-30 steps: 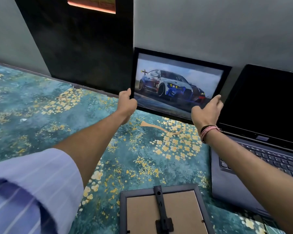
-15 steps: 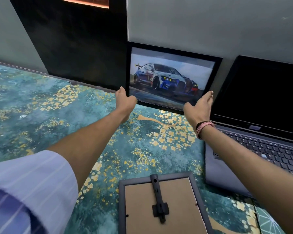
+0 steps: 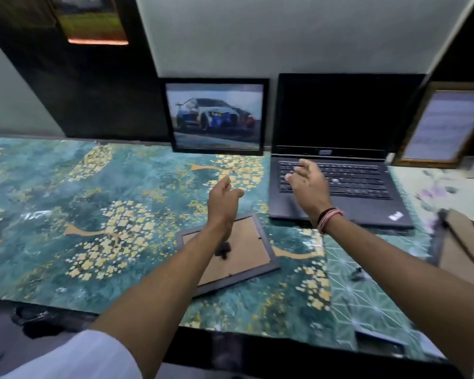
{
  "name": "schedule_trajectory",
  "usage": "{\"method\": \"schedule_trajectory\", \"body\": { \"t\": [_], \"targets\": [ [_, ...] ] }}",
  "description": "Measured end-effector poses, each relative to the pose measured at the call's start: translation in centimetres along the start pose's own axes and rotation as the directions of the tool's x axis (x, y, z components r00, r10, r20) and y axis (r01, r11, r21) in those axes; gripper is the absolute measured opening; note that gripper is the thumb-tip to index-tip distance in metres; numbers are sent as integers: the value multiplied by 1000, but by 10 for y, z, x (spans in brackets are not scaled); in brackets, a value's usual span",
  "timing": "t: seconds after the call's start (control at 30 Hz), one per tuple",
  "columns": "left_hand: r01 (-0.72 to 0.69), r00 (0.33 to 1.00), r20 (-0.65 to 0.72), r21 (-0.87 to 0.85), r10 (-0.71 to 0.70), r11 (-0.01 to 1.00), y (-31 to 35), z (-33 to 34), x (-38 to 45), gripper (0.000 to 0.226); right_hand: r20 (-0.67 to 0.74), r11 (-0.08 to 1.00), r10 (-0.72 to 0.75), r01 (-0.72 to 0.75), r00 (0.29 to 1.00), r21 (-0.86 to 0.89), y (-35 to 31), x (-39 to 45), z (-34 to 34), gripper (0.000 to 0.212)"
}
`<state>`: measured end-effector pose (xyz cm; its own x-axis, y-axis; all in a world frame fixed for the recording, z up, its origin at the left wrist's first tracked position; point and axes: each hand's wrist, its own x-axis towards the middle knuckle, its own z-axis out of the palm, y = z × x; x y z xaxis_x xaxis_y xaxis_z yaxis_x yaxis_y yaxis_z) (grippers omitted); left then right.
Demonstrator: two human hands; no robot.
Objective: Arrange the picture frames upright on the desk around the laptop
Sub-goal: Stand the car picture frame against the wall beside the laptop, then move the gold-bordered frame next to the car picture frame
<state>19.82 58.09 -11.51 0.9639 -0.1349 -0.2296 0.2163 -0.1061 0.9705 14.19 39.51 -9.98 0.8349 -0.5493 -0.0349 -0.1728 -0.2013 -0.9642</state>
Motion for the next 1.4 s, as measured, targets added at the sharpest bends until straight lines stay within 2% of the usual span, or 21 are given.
{"method": "schedule_trajectory", "body": {
  "t": [0.2,0.37,0.47,0.63,0.77,0.83,0.9,0.93,1.0,1.03,1.13,1.17,1.27,1.33,1.4],
  "targets": [
    [-22,982,189,38,15,999,39,86,-84,60,-61,999,39,-38,997,20,-11,-48,-128,54],
    [-46,958,284,65,26,997,60,175,-122,57,-179,995,98,-92,979,40,-6,-52,-230,45],
    [-57,946,323,84,27,995,67,241,-135,55,-232,991,132,-120,964,65,9,-41,-290,49],
    [-62,937,350,125,14,990,68,360,-133,45,-246,985,167,-148,955,94,47,-4,-376,51],
    [-66,931,365,126,16,990,74,461,-117,37,-298,988,153,-136,942,79,75,40,-453,40],
    [-89,923,383,131,33,987,81,505,-110,34,-326,988,151,-132,933,78,88,76,-495,46],
    [-84,920,391,122,30,989,89,546,-101,43,-383,995,99,-80,918,64,100,113,-538,56],
    [-83,917,398,125,27,989,93,563,-98,38,-416,997,63,-42,907,60,112,133,-557,55],
    [-119,913,402,115,64,986,96,599,-89,31,-460,999,17,0,888,37,131,167,-595,37],
    [-125,912,405,106,72,986,98,614,-90,34,-484,998,25,3,875,56,133,177,-610,39],
    [-118,910,410,105,65,987,100,639,-87,61,-513,996,81,-49,855,76,133,192,-636,74],
    [-117,907,416,105,64,988,100,644,-86,65,-505,995,96,-70,858,70,133,191,-640,78],
    [-104,911,409,105,53,989,91,654,-78,76,-489,993,116,-111,864,41,137,195,-643,72],
    [-94,921,386,90,52,992,88,653,-73,77,-538,994,94,-112,838,0,141,195,-637,72],
    [-133,948,300,75,104,988,83,647,-65,72,-583,994,55,-100,811,-45,147,191,-622,55]
  ]
}}
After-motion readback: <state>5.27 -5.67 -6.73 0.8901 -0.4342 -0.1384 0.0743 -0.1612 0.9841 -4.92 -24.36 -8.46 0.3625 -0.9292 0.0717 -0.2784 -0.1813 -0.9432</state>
